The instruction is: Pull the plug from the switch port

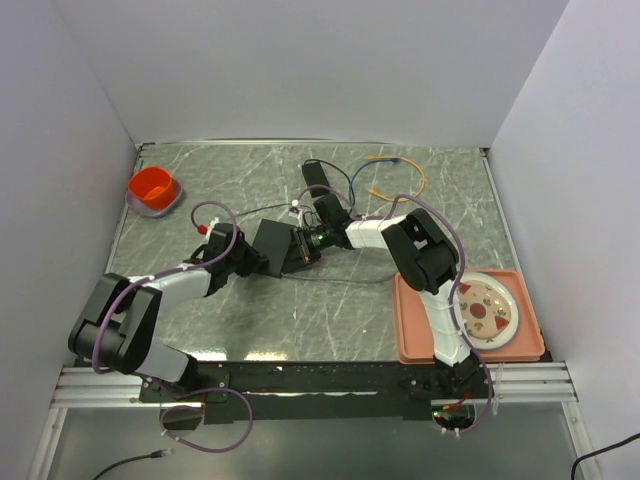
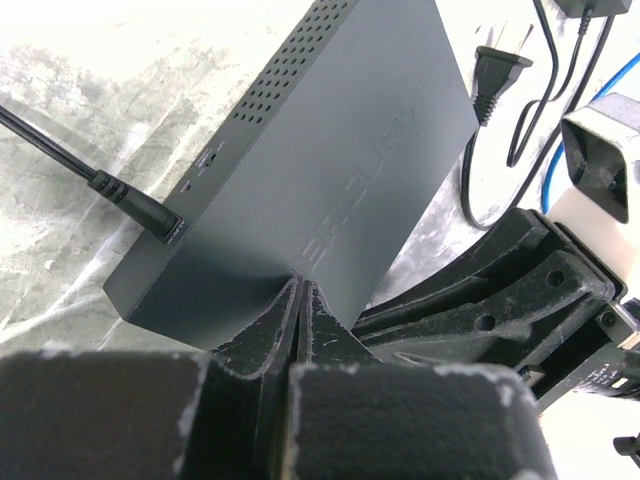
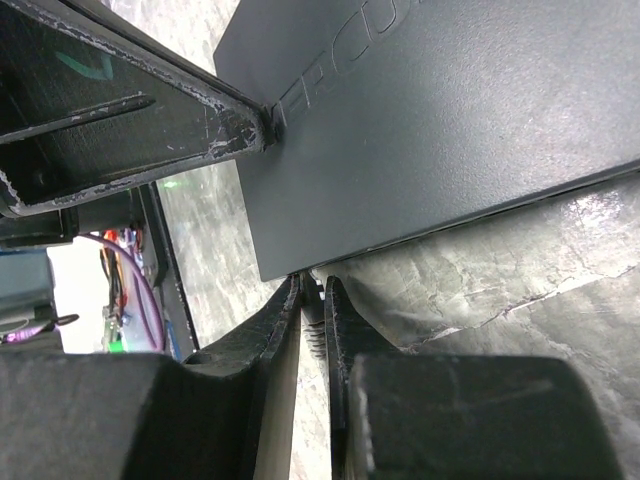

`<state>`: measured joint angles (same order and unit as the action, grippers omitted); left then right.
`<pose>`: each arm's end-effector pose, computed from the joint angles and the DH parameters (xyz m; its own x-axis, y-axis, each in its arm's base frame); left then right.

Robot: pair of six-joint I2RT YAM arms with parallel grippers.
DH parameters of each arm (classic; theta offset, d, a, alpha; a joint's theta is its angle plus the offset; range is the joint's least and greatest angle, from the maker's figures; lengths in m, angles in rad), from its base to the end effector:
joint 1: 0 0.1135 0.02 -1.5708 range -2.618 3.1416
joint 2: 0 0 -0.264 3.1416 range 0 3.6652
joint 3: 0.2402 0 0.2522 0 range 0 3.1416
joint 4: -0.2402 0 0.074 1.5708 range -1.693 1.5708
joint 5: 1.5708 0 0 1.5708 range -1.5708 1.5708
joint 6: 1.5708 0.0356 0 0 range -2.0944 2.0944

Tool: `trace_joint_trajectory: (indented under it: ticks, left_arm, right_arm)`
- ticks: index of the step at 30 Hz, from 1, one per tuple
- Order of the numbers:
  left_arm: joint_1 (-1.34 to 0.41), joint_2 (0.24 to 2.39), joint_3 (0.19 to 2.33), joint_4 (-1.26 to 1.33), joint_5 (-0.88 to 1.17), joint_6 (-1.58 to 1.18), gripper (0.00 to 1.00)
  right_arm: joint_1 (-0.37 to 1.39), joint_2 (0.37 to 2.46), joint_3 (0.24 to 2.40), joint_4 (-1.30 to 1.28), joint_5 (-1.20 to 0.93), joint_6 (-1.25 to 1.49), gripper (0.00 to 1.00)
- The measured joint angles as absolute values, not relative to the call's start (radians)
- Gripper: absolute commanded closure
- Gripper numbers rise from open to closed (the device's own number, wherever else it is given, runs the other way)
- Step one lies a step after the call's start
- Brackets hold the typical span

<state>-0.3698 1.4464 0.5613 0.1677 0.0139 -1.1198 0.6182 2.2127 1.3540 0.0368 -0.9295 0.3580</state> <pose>0.2529 -0.0985 0.1518 -0.6012 -0.7321 -0.3202 -0.3899 0.6186 -0.6822 0.3489 0.2831 0.1089 -0.8363 -0.3375 -0.4320 -0.5320 0.3092 0.7883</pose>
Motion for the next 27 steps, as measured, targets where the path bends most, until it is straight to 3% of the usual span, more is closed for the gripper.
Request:
trace_joint_trajectory:
  ticks: [10,27]
  left_arm:
    - [-0.461,1.383,0.555,0.093,0.006,-1.075,0.85]
    - [-0.509,1.459,0.597,0.111,0.031,-1.068,0.85]
  right_arm:
    - [0.617,2.215,1.354,0.037,-0.936,0.35,1.0]
    - [0.617,2.212,1.346,0.039,-0.933,0.337,1.0]
